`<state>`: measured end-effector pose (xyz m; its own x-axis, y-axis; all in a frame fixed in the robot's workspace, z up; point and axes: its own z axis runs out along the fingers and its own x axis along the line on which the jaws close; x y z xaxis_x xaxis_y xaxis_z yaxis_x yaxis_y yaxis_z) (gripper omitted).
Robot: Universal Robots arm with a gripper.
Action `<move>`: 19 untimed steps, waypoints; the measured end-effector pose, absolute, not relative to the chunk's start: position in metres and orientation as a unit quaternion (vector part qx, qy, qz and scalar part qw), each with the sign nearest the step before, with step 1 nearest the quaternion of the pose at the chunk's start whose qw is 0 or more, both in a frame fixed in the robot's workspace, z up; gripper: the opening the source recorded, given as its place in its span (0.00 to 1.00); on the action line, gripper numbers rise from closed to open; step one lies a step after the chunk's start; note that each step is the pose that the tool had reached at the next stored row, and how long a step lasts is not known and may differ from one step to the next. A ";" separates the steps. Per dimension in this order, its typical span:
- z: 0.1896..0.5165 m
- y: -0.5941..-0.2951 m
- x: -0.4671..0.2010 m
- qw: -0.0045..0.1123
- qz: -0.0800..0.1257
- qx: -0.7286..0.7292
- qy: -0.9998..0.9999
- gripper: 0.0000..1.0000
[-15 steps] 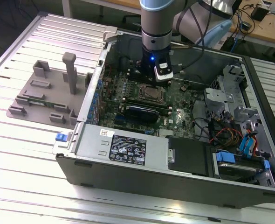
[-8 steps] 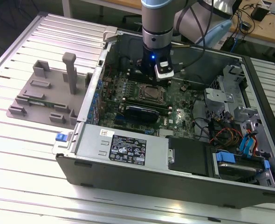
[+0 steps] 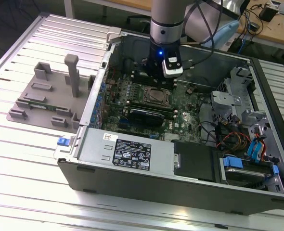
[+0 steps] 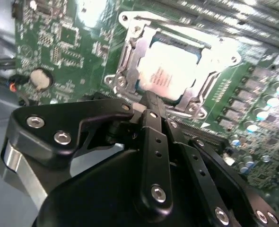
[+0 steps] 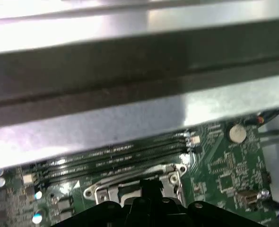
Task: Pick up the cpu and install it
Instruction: 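Install the first cpu locking lever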
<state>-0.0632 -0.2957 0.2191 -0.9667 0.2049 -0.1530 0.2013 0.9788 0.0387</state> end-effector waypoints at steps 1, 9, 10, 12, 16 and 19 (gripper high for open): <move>0.219 -0.296 -0.062 0.069 -0.001 0.102 0.992 0.11; 0.219 -0.296 -0.056 0.053 -0.010 0.082 0.995 0.11; 0.218 -0.296 -0.056 0.052 -0.010 0.075 0.996 0.11; 0.218 -0.298 -0.056 0.052 -0.009 0.066 0.996 0.11; 0.217 -0.313 -0.056 0.052 -0.009 0.065 0.996 0.11; 0.217 -0.320 -0.056 0.052 -0.009 0.065 0.996 0.11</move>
<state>-0.0563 -0.3196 0.2167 -0.9862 0.1285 -0.1044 0.1304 0.9914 -0.0118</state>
